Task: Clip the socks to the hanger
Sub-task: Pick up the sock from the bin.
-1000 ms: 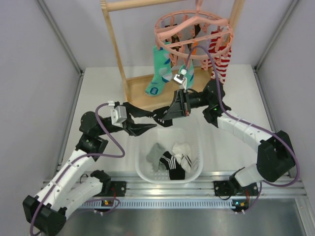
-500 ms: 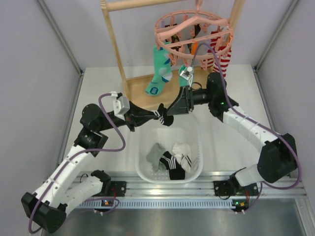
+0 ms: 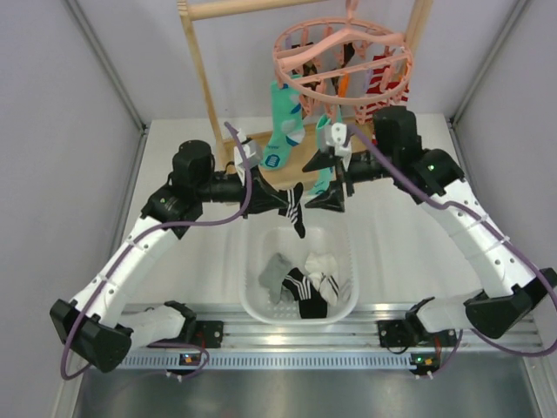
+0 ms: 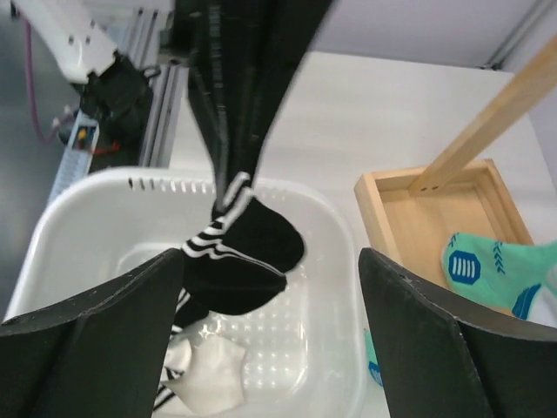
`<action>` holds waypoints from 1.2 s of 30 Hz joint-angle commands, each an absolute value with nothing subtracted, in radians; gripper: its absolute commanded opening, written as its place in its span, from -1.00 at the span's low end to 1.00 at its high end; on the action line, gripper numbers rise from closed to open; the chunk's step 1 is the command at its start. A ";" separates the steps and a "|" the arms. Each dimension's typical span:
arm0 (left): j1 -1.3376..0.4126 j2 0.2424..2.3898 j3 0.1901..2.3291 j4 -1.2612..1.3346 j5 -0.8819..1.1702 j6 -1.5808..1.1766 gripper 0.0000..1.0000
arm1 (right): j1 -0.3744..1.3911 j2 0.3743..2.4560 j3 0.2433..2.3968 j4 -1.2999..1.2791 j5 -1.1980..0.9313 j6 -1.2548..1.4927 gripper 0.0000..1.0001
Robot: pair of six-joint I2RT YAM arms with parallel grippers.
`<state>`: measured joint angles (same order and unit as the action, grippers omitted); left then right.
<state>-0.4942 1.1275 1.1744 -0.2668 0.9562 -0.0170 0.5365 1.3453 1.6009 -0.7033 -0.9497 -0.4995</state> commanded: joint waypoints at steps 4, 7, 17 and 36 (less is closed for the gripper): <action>-0.538 1.207 1.328 -0.552 1.002 0.146 -1.00 | 0.679 1.327 1.579 -0.882 -0.821 -0.883 0.59; -0.548 1.220 1.351 -0.591 0.992 0.164 -1.00 | 0.706 1.342 1.574 -0.877 -0.819 -0.885 0.39; -0.558 1.172 1.301 -0.529 0.922 0.152 -0.75 | 0.713 1.310 1.516 -0.790 -0.769 -0.752 -1.00; -0.558 1.091 1.129 -0.189 0.830 -0.080 0.20 | 0.640 1.246 1.474 -0.689 -0.884 -0.545 -1.00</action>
